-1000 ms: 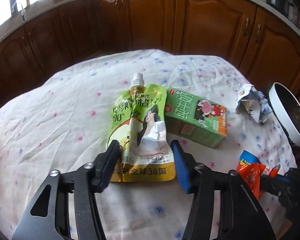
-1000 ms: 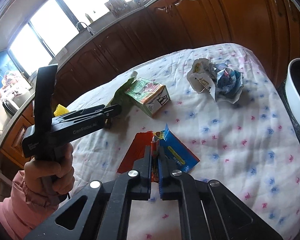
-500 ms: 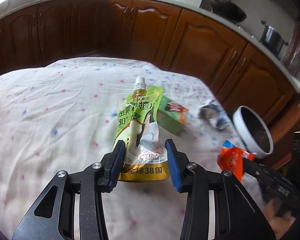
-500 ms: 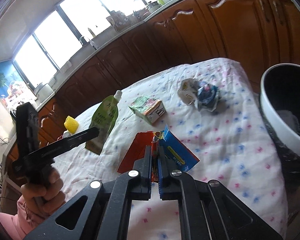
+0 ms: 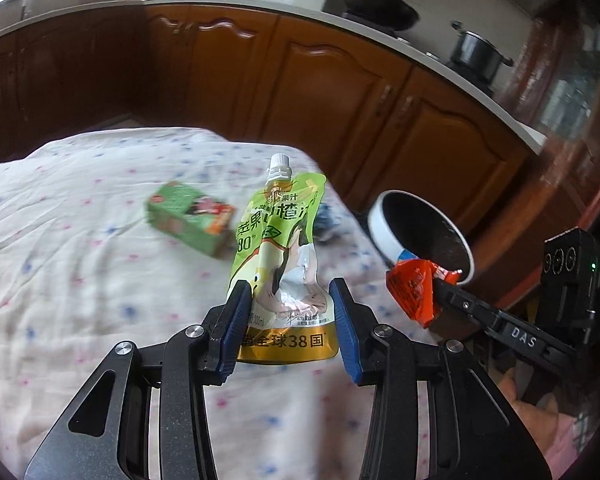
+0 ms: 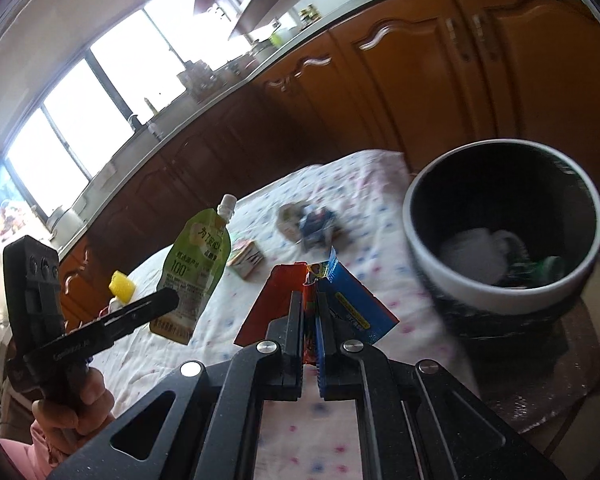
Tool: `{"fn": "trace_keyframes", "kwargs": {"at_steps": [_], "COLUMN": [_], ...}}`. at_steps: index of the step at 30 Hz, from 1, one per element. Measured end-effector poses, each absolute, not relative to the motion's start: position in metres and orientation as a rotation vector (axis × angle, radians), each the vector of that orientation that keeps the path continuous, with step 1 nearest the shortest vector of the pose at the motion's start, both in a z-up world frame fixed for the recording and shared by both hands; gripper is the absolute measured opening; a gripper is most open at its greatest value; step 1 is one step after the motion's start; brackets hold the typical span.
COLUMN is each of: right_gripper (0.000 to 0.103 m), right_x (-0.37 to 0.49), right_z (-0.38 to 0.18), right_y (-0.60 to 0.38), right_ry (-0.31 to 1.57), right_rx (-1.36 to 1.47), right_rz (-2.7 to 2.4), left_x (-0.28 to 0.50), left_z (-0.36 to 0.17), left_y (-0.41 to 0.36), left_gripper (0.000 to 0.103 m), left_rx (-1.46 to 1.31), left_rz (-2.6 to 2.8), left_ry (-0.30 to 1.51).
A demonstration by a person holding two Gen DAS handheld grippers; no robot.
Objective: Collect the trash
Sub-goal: 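Carry the chip bag and pouch over the bin and open both tools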
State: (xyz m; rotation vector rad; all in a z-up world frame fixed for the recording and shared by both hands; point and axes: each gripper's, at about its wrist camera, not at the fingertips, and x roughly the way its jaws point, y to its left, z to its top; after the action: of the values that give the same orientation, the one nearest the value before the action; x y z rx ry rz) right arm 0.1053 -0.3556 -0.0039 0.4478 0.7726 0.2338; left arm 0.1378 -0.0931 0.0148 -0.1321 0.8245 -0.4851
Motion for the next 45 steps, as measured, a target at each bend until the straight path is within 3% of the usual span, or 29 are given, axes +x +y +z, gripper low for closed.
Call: {"fn": "trace_keyframes", "kwargs": {"at_steps": [22,45], "right_gripper": [0.004,0.006], "right_x": [0.098,0.134], "right_z": [0.014,-0.009], "right_y": [-0.462,-0.494], "right_ry": [0.687,0.758], "right_rx": [0.489,0.539], "right_rz": [0.056,0.018], "left_x": [0.148,0.189], "left_z": [0.030,0.010], "left_y": [-0.215,-0.306], "left_gripper": [0.039,0.039], "left_rx": [-0.017,0.044], "left_rz": [-0.672,-0.763], "left_ry": [0.812,0.903]}}
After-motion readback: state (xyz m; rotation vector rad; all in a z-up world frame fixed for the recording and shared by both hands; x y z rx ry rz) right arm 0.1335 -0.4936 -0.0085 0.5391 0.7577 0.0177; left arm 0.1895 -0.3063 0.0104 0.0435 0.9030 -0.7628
